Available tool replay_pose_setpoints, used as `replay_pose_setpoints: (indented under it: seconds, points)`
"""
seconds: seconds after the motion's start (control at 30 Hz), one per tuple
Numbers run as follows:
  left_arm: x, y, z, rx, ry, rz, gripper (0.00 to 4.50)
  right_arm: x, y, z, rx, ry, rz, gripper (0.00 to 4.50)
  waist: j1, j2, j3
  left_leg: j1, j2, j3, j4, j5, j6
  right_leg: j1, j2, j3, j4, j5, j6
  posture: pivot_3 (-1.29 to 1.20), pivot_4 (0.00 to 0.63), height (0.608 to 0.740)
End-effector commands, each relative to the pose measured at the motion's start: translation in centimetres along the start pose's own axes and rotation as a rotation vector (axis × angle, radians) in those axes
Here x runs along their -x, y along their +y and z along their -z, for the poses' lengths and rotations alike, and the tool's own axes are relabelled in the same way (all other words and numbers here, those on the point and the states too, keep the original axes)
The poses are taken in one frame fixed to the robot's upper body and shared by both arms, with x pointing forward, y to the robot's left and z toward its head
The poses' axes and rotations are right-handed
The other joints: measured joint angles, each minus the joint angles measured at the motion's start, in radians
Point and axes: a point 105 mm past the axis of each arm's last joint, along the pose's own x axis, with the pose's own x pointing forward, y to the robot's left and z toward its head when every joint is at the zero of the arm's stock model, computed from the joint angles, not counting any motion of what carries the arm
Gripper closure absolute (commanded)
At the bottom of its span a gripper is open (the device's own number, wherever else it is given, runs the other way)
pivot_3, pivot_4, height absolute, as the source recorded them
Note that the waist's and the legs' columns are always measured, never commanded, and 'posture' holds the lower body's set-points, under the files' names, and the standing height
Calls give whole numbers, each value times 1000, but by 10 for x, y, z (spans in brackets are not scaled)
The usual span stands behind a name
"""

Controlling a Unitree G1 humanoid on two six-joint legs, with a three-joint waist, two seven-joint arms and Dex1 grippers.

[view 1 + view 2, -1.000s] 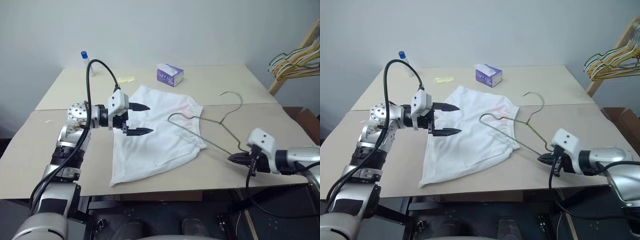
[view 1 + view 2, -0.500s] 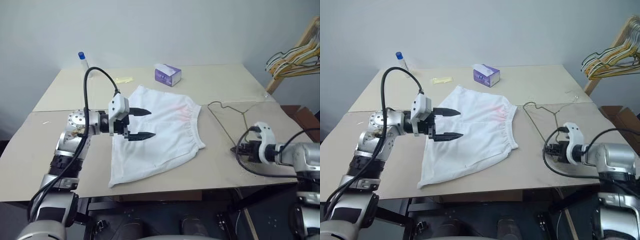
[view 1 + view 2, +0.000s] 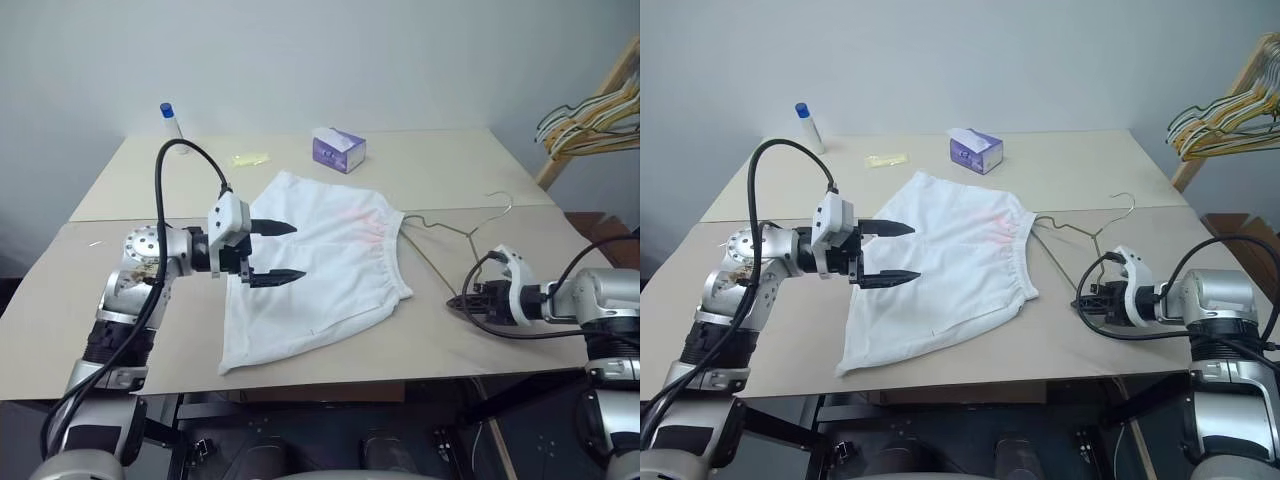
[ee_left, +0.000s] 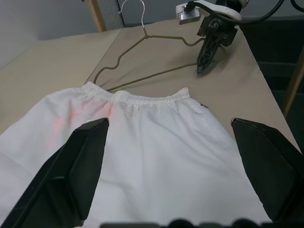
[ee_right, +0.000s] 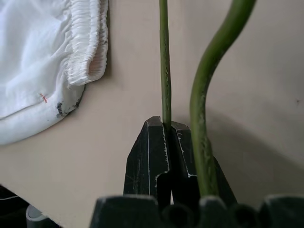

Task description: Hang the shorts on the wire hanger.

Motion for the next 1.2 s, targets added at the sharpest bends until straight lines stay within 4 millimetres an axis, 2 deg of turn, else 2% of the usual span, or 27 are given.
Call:
replay_pose_setpoints:
  seconds: [0.03,0.23,0.37,0.53,0.7,0.9,1.07,1.2]
  points:
    - [9,1,-11,-36,-15,-30,32,12,7,-9,30,-35,-33,4500,5,0,0,0,0,0,0,0,0,0,0,0,0,0,0,6,0,740]
    - [14,-3,-9,-28,0,-52,32,14,7,-9,41,-20,-34,4500,22,0,0,0,0,0,0,0,0,0,0,0,0,0,0,31,0,740]
    - [17,-4,-8,-24,6,-67,32,14,13,-18,44,-46,-62,4500,31,0,0,0,-1,0,0,0,0,0,0,0,0,0,0,45,0,740]
    - [18,-3,-8,-22,-2,-92,32,6,15,-23,41,-44,-74,4500,42,0,0,0,-1,0,0,0,0,0,0,0,0,0,0,40,0,740]
    - [14,-2,-10,-37,-4,-76,32,-15,17,-19,63,39,-59,4500,41,0,0,0,-1,1,0,0,0,0,0,-1,-1,0,0,38,0,740]
    - [15,-2,-11,-40,-4,-81,32,-22,24,-40,65,9,-73,4500,40,0,0,0,-1,0,0,0,0,0,1,-1,0,0,0,47,0,740]
    - [17,-2,-9,-47,7,-94,32,-32,16,-44,55,20,-19,4500,42,0,0,0,-1,0,-1,0,0,0,1,-1,-1,0,0,69,0,740]
    - [20,-1,-8,-52,18,-111,32,-31,18,-55,70,-11,-25,4500,42,0,0,0,-1,0,-1,0,0,-1,1,-1,0,0,0,75,0,740]
